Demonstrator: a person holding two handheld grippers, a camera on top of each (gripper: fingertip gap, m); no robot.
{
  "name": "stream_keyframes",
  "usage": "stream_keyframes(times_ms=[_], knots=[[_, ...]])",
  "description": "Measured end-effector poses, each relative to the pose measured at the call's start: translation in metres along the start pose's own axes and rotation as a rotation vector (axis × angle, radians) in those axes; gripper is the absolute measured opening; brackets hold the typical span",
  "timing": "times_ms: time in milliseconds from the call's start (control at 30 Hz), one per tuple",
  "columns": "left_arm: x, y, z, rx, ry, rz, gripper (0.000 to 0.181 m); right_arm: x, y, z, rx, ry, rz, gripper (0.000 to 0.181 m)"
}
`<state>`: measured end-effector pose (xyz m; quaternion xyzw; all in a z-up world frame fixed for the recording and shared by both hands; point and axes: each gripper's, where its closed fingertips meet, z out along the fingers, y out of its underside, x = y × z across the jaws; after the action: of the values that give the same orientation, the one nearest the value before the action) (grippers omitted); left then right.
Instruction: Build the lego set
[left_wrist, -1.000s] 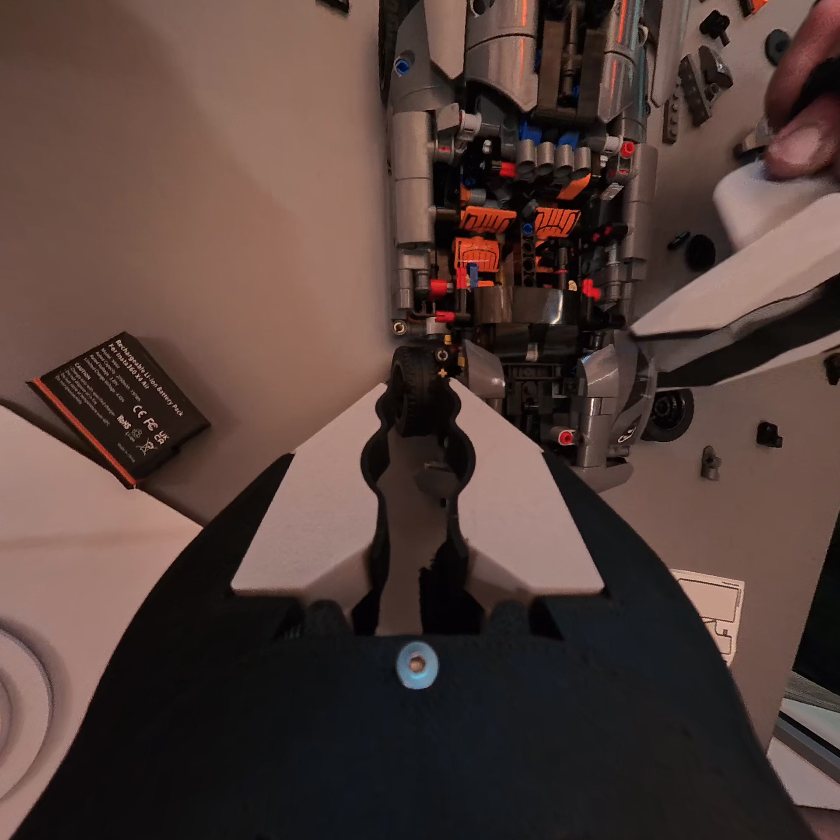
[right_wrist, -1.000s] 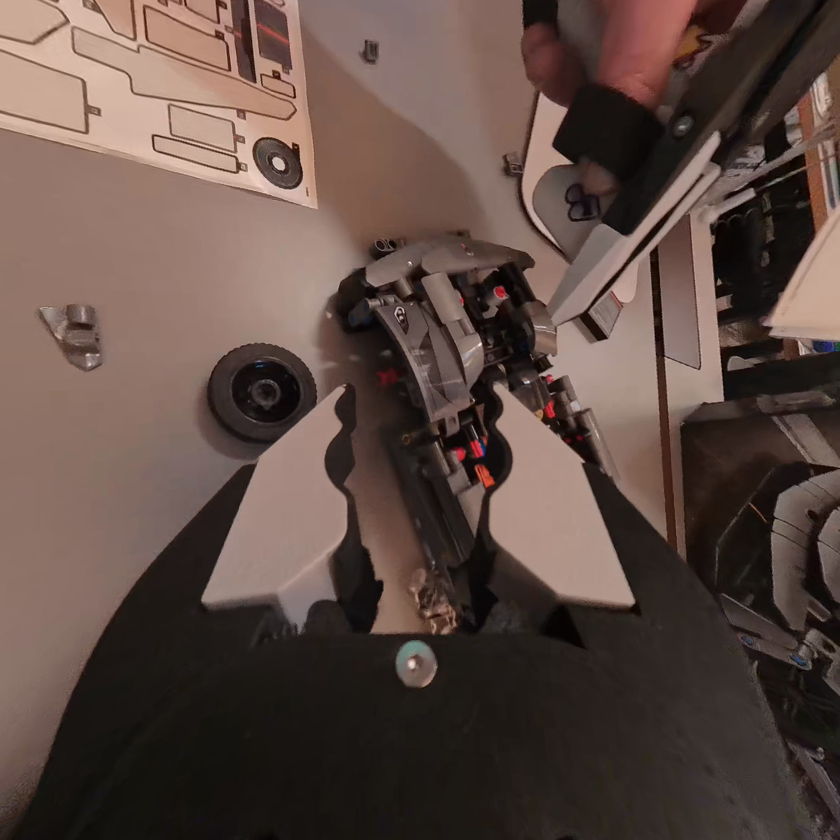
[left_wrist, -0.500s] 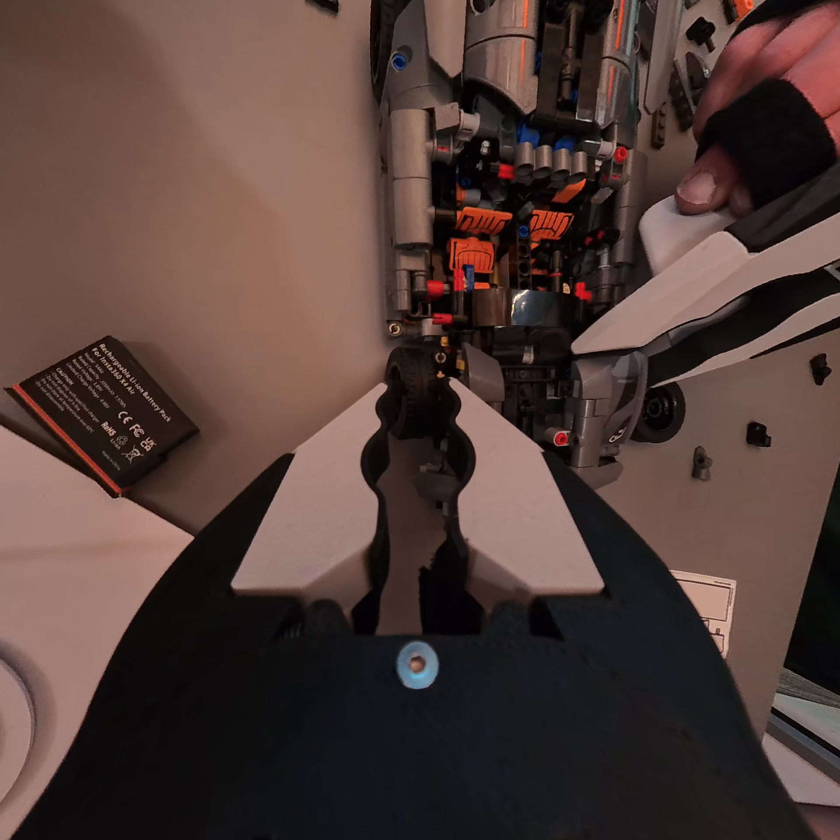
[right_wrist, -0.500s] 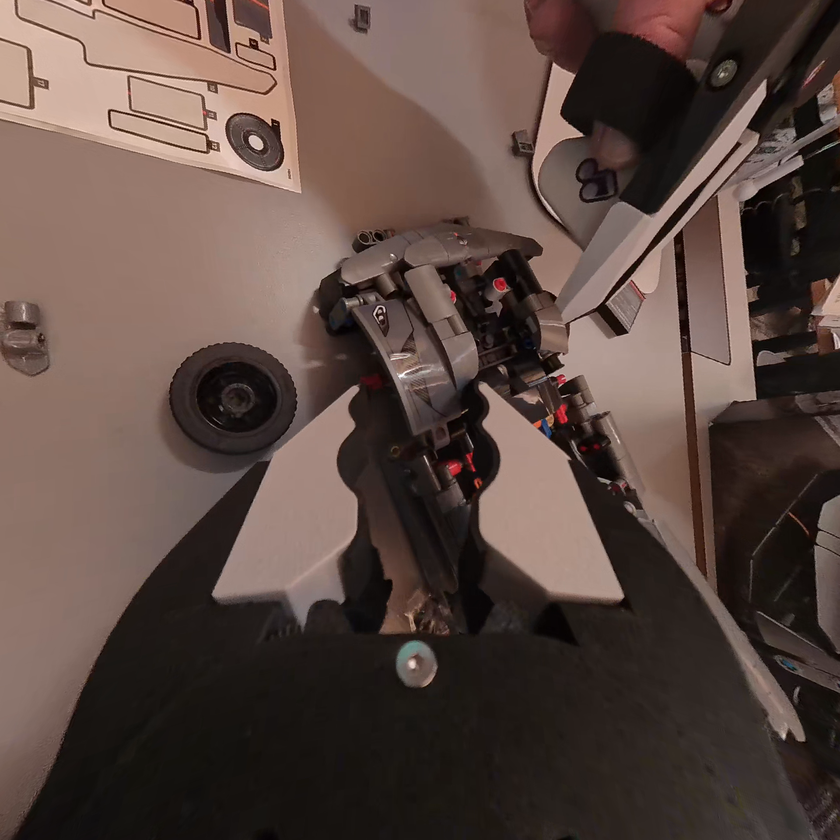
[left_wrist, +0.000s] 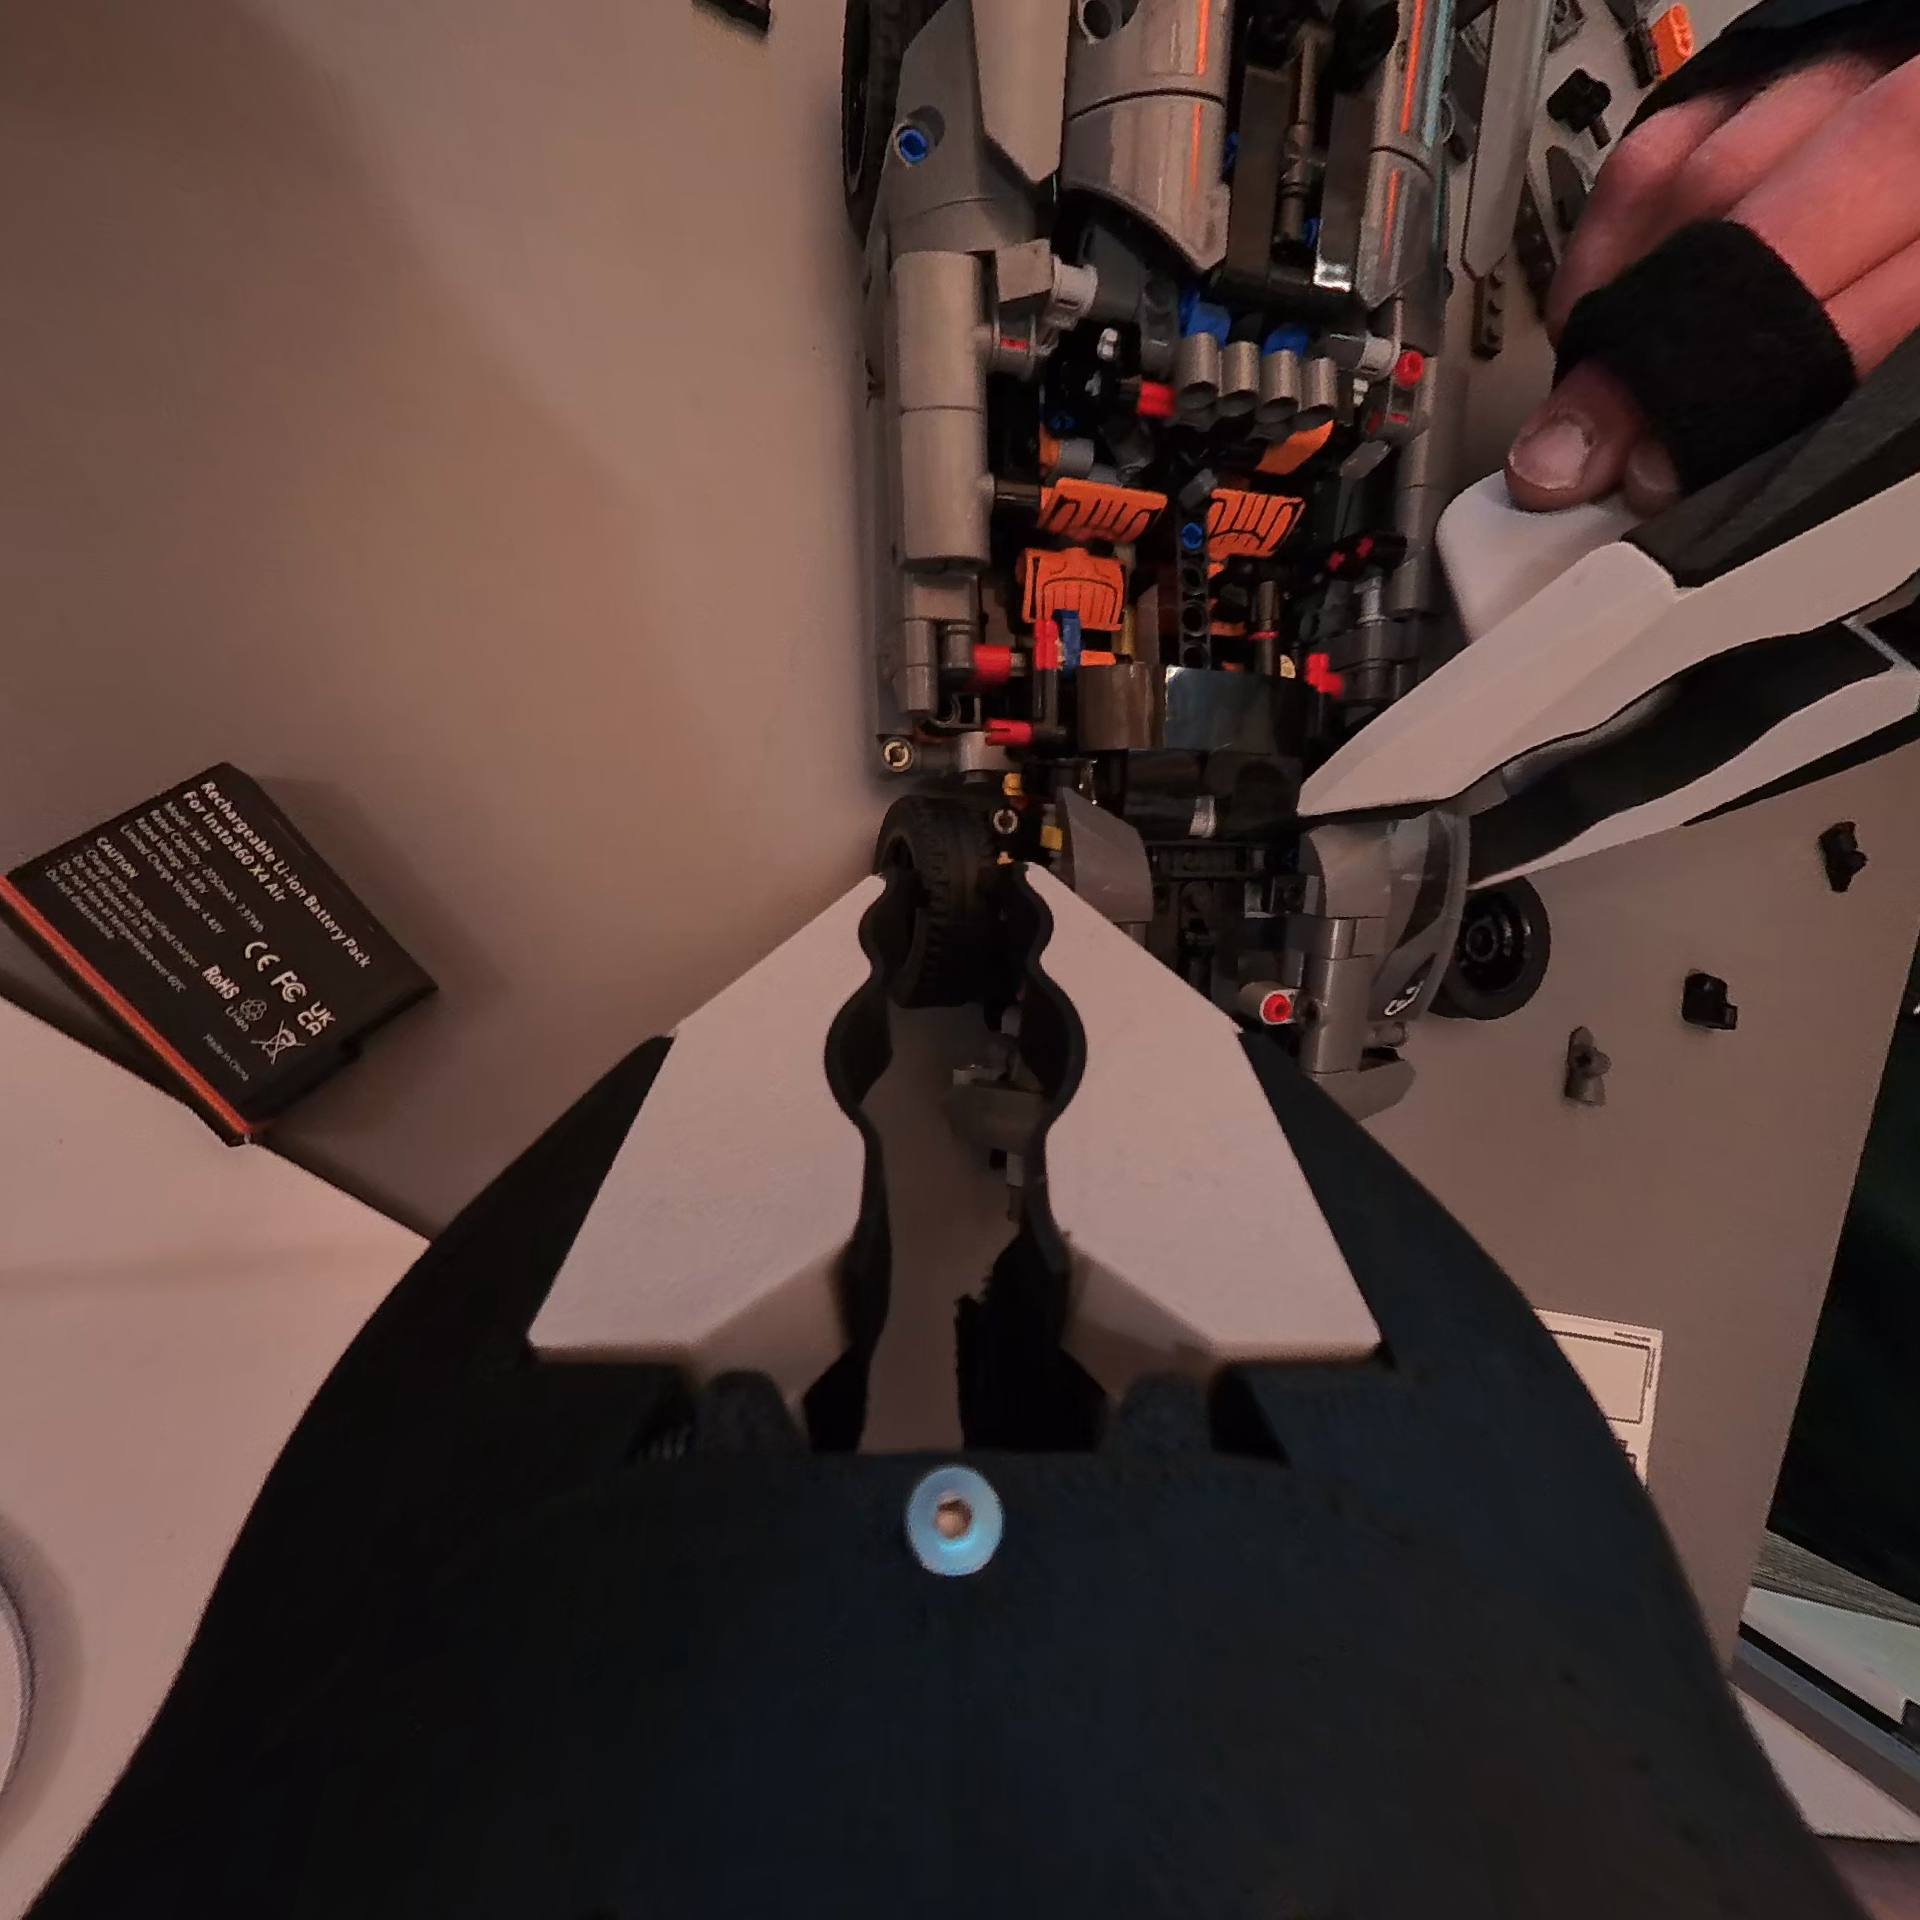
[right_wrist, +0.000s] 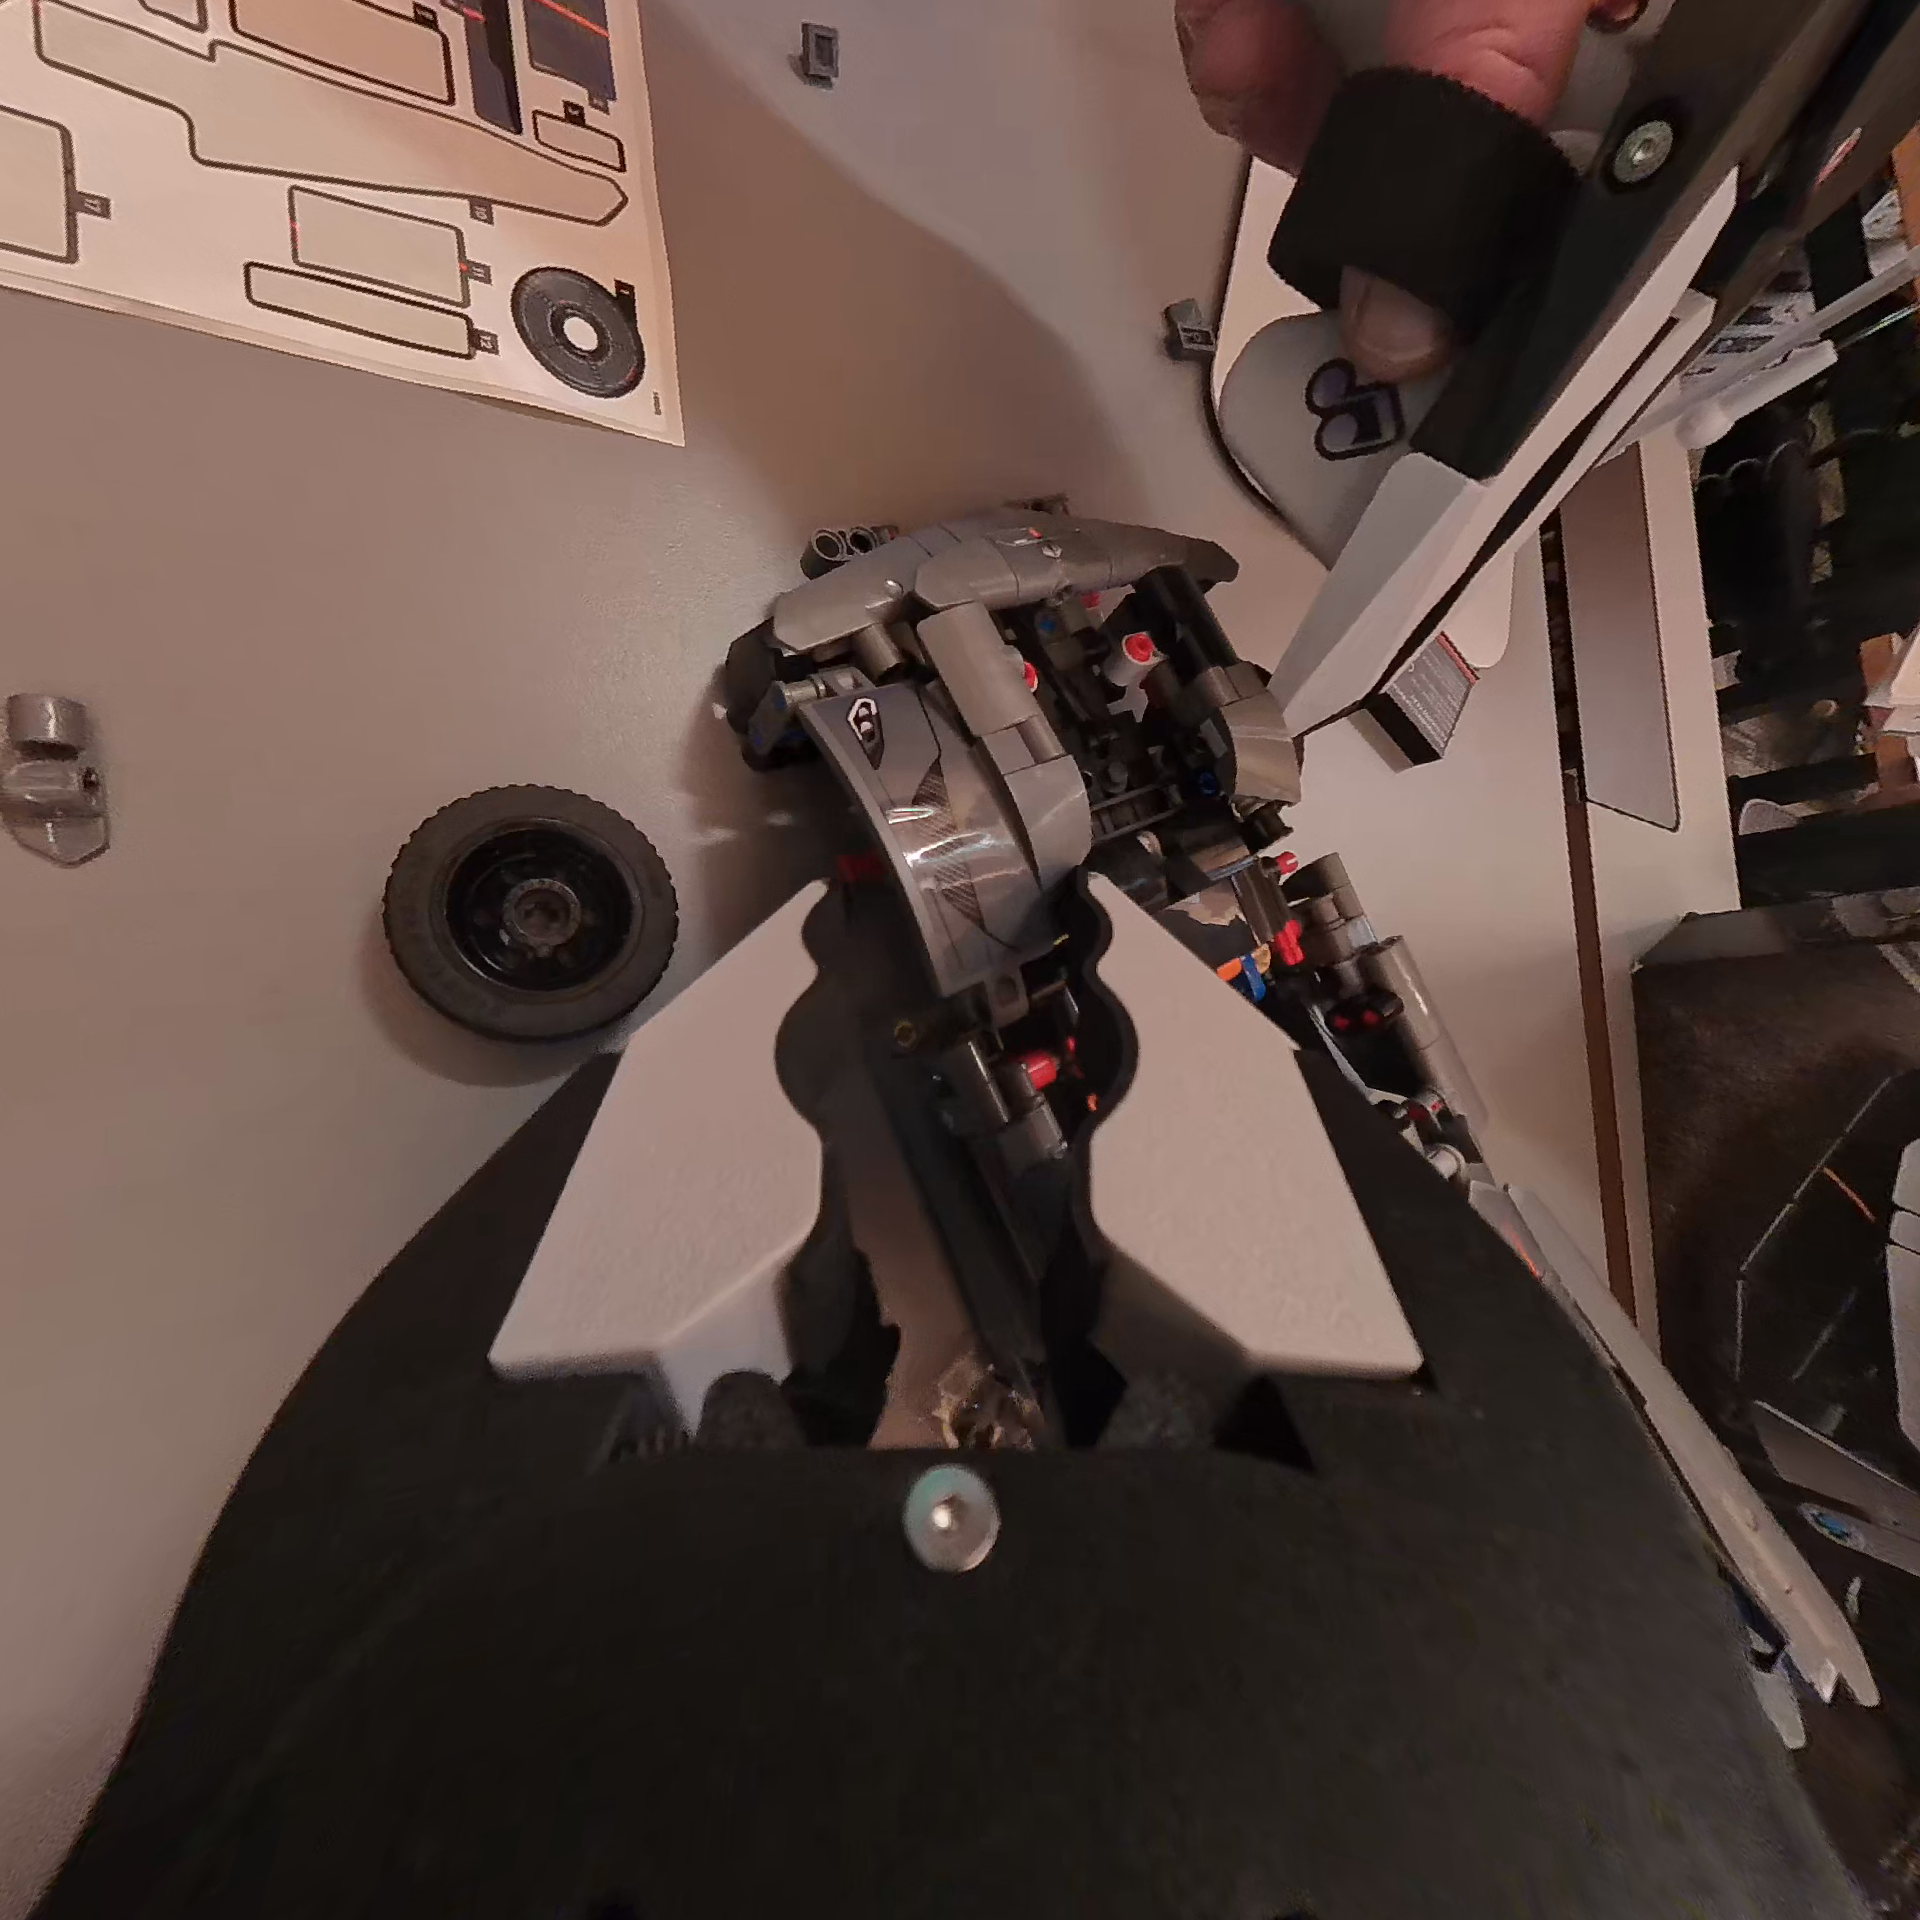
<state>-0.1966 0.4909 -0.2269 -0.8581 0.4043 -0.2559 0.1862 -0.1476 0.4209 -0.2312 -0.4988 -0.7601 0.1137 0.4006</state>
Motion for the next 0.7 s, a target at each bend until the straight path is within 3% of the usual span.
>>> stream_keyframes(times_ms=[300,400,500,700], knots=[[-0.002,-0.001,-0.002,0.000,-0.015,0.005,0.018,0.003,0.000,0.001,-0.007,0.052,-0.016,0.037],[-0.007,-0.006,-0.017,-0.001,-0.128,0.038,0.019,0.002,0.000,0.001,-0.005,0.060,-0.025,0.041],[0.005,-0.012,-0.032,-0.019,-0.213,0.102,0.026,0.003,0.000,0.001,0.005,0.064,-0.019,0.042],[0.043,-0.016,-0.033,-0.006,-0.220,0.192,0.021,0.008,0.000,-0.002,0.014,0.094,-0.003,0.034]])
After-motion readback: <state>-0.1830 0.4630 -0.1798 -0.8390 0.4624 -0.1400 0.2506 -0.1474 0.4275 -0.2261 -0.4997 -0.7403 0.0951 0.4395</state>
